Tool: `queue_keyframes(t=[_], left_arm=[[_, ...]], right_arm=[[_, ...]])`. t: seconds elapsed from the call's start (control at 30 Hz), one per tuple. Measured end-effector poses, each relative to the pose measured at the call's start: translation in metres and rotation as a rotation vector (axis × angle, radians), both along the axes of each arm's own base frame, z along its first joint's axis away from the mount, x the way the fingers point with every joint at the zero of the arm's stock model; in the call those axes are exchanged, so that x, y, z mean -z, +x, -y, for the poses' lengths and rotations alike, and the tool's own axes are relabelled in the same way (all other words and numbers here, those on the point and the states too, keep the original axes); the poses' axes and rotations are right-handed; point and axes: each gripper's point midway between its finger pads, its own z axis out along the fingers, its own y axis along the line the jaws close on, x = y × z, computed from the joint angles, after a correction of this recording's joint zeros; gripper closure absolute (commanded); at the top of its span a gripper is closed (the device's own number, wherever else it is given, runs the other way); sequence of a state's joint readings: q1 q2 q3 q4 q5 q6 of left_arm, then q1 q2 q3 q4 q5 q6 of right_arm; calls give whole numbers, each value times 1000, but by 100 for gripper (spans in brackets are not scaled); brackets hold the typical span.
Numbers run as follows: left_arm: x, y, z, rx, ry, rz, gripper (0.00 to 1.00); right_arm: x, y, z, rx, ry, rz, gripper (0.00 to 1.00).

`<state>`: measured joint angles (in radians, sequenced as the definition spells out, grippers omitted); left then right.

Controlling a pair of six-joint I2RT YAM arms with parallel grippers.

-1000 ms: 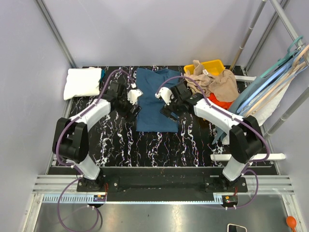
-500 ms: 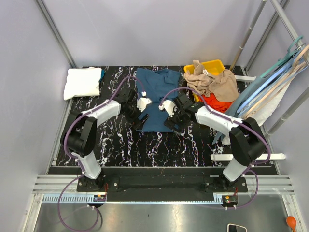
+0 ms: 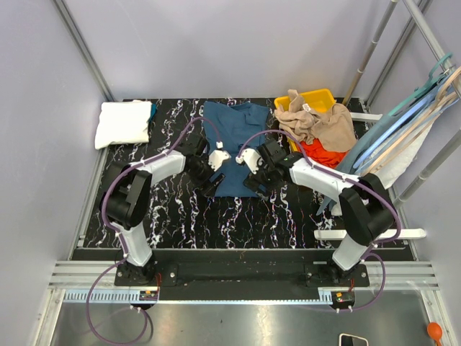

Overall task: Fold and stack the t-shirts
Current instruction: Fold the tshirt

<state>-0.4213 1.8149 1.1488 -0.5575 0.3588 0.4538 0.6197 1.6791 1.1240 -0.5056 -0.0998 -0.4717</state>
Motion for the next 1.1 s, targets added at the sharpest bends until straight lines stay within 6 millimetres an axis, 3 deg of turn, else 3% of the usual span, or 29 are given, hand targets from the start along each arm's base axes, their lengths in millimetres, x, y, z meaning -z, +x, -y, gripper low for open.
queue_keyframes(t=[0.13,0.23,0.67,0.83,1.0,1.07,1.1], left_arm=[[1,-3,5,16,0,0,40],[2,-4,9,28,-1,5,48],[4,-2,12,41,5,28,56],[4,-1,12,43,12,33,62],[5,-2,14,44,15,37,71],[6,-2,13,40,15,38,85],[6,-2,14,37,14,37,91]], right_arm=[[4,2,-1,-2,-1,1,8],[9,2,-2,-3,-3,-6,9],[45,-6,-9,-31,2,-90,18],[47,-6,-14,-47,18,-90,36],[47,-3,-17,-56,28,-80,64],[47,-2,-17,-59,29,-76,74],[47,-2,-18,-60,30,-74,89]])
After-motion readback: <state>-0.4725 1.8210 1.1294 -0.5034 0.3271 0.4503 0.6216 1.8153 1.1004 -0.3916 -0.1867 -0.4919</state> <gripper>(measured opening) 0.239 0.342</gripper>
